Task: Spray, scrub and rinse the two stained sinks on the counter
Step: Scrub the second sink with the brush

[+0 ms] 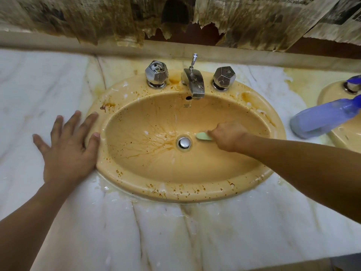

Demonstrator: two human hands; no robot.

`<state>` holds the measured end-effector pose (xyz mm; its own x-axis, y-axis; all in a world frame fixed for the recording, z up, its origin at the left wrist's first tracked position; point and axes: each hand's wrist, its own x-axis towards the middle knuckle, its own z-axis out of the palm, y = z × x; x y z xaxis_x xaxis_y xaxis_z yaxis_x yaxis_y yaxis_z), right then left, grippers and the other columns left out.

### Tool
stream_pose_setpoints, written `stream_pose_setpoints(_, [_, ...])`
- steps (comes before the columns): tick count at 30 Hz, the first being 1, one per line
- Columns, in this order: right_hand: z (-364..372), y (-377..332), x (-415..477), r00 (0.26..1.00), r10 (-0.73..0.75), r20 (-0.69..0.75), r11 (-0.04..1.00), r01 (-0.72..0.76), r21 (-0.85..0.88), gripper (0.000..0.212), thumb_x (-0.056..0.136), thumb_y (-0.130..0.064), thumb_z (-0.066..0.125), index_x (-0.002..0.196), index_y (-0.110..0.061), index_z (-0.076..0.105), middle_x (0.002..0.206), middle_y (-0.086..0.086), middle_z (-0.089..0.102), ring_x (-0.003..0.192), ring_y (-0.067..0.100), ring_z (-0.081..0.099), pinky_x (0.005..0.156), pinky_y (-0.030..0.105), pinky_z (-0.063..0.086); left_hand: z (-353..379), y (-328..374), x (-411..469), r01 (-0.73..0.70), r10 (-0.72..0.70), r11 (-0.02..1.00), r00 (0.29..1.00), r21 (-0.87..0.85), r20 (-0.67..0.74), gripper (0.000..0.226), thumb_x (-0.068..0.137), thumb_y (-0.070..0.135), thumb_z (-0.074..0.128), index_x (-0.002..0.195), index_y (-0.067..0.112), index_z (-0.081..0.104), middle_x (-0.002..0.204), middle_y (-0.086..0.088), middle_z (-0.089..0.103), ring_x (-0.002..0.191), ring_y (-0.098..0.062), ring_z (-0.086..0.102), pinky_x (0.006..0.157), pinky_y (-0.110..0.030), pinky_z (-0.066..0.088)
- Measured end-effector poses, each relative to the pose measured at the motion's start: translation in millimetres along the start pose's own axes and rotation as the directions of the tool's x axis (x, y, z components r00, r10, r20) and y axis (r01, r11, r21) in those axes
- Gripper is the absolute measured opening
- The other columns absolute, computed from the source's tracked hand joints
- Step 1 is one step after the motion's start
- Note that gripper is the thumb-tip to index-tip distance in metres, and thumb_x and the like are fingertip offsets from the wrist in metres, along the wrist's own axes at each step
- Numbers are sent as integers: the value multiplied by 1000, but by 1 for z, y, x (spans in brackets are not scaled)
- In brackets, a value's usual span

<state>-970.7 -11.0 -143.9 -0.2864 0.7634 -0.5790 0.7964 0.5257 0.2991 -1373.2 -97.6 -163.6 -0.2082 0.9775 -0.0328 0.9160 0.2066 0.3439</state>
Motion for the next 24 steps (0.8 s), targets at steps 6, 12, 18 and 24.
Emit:
stream_pose_setpoints(6, [-1,32,4,990,-119,78,991,122,-47,37,105,-36,43,140,-38,55,98,-3,60,90,20,58,72,35,54,0,1,-1,2,-2,1000,1000,0,-6,55,102,61,23,156,56,22,168,8,24,158,-19,7,117,-71,-3])
stream_pose_setpoints(12, [-1,4,7,994,-106,-29,981,100,-166,58,105,-17,36,161,-30,25,71,0,36,70,24,48,54,33,42,0,1,0,2,-2,1000,1000,5,1,55,101,61,22,156,56,21,169,8,24,158,-19,7,117,-71,-4])
stream_pose_setpoints(18, [-19,38,0,970,37,-241,960,-102,-260,62,106,-19,33,163,-25,11,101,4,63,51,19,40,40,27,32,-1,1,-1,2,-2,1000,1000,-3,-5,56,101,61,22,156,56,22,168,8,24,158,-19,7,117,-71,-4])
stream_pose_setpoints(24, [-20,57,-31,977,97,-188,950,-147,-276,59,105,-20,27,163,-29,17,89,1,54,69,24,50,46,28,34,0,1,-1,-11,11,1000,1000,4,-12,55,102,60,22,156,55,22,168,7,25,158,-21,7,116,-72,-4])
